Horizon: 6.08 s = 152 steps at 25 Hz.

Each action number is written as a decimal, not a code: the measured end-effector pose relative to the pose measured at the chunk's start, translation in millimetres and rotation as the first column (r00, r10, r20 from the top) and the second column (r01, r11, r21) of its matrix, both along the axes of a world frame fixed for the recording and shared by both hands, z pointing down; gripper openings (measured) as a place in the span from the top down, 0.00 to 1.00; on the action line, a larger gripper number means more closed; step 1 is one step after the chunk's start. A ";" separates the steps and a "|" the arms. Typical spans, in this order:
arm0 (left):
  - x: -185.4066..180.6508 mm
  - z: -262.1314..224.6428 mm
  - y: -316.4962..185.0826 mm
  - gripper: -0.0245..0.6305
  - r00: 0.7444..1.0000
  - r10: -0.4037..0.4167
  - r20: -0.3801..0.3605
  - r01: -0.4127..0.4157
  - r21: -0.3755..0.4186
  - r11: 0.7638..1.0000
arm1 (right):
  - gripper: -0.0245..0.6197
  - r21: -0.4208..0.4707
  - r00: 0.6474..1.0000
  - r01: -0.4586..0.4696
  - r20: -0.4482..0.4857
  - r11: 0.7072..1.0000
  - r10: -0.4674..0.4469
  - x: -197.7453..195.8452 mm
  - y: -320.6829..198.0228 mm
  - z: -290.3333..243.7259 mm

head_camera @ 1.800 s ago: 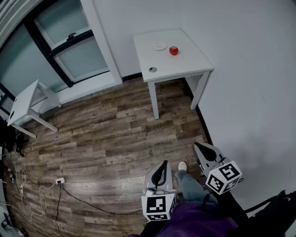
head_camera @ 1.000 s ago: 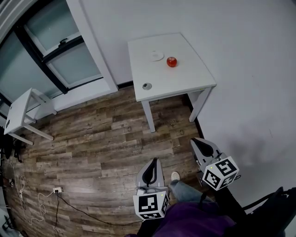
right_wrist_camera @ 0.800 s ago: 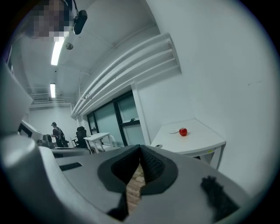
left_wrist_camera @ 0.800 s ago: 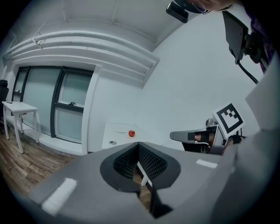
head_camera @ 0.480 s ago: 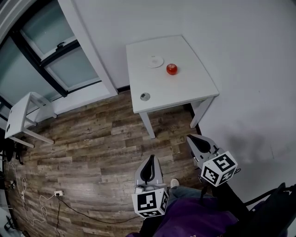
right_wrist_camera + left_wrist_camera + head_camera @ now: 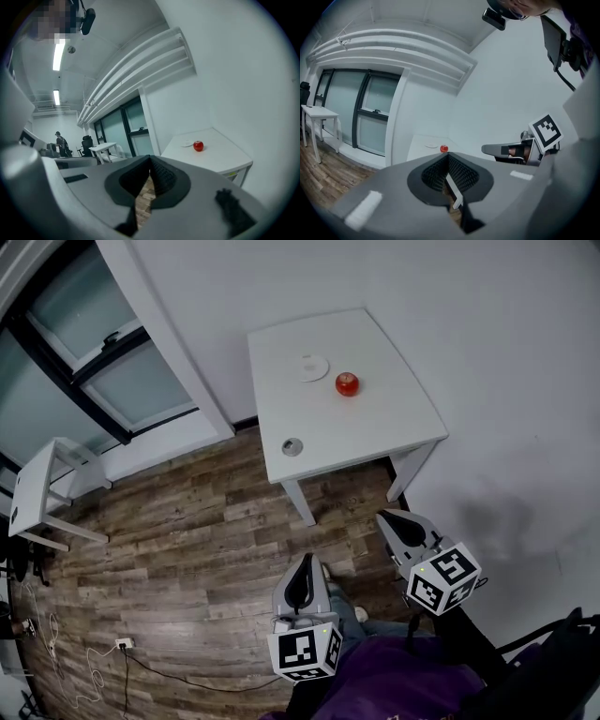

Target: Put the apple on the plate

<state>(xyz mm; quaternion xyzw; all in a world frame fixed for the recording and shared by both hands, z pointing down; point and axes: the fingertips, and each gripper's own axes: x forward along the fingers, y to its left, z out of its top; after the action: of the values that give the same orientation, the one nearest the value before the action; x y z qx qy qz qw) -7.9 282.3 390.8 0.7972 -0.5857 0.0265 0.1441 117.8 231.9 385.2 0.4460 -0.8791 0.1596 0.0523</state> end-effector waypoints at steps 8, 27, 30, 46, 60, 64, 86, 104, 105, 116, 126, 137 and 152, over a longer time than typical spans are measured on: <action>-16.9 -6.4 -77.1 0.95 0.998 0.058 0.011 -0.058 0.024 0.998 | 0.95 0.004 0.998 -0.058 0.026 0.998 0.058 -15.4 -65.5 -2.4; -53.8 4.5 -207.2 0.95 0.987 0.161 -0.004 -0.161 0.008 0.987 | 0.95 -0.004 0.978 -0.210 -0.009 0.978 0.210 -43.0 -185.4 9.8; -52.6 7.8 -215.4 0.95 0.986 0.165 -0.015 -0.165 -0.006 0.986 | 0.95 -0.017 0.973 -0.229 -0.015 0.973 0.229 -38.0 -191.7 12.7; -37.9 18.1 -316.0 0.95 0.994 0.105 -0.013 -0.105 -0.047 0.993 | 0.94 -0.052 0.983 -0.173 -0.065 0.983 0.170 -14.1 -307.5 28.4; -23.4 26.3 -411.0 0.95 1.000 -0.021 0.014 0.022 -0.083 0.996 | 0.94 -0.109 0.992 -0.039 -0.122 0.993 0.025 11.9 -399.3 48.1; -16.0 27.2 -421.2 0.95 0.999 -0.024 0.023 0.026 -0.089 0.996 | 0.94 -0.125 0.990 -0.029 -0.138 0.992 0.011 21.8 -412.8 57.4; -28.9 30.2 -451.2 0.95 0.998 0.049 0.029 -0.046 -0.108 0.993 | 0.59 -0.252 0.955 -0.101 -0.296 0.963 0.022 46.3 -459.2 128.1; -47.4 38.0 -469.9 0.95 0.999 0.038 0.039 -0.032 -0.131 0.991 | 0.44 -0.352 0.899 -0.115 -0.434 0.929 -0.053 48.7 -482.1 189.6; -47.7 38.9 -470.9 0.95 0.999 0.037 0.038 -0.031 -0.132 0.991 | 0.44 -0.358 0.895 -0.114 -0.442 0.927 -0.061 48.9 -482.4 192.9; -55.1 43.9 -479.9 0.95 0.999 0.027 0.036 -0.021 -0.140 0.990 | 0.44 -0.400 0.875 -0.083 -0.467 0.912 -0.125 43.5 -483.7 206.7; -61.7 45.9 -484.8 0.95 0.999 0.013 0.032 -0.008 -0.140 0.990 | 0.44 -0.353 0.861 -0.045 -0.488 0.935 -0.143 31.5 -501.3 189.9; -75.0 47.6 -482.4 0.95 1.000 -0.015 0.022 0.018 -0.143 0.990 | 0.44 -0.311 0.846 0.038 -0.496 0.950 -0.196 -3.3 -526.6 175.0; -83.8 52.1 -482.9 0.95 0.999 -0.041 0.033 0.046 -0.166 0.985 | 0.44 -0.297 0.838 0.095 -0.492 0.950 -0.237 -38.9 -561.4 176.7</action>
<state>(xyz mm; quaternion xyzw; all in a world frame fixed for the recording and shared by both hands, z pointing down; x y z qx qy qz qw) -91.7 -200.6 443.0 0.7689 -0.6006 0.0841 0.2023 79.0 -329.5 561.8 0.3830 -0.8387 0.1414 0.3605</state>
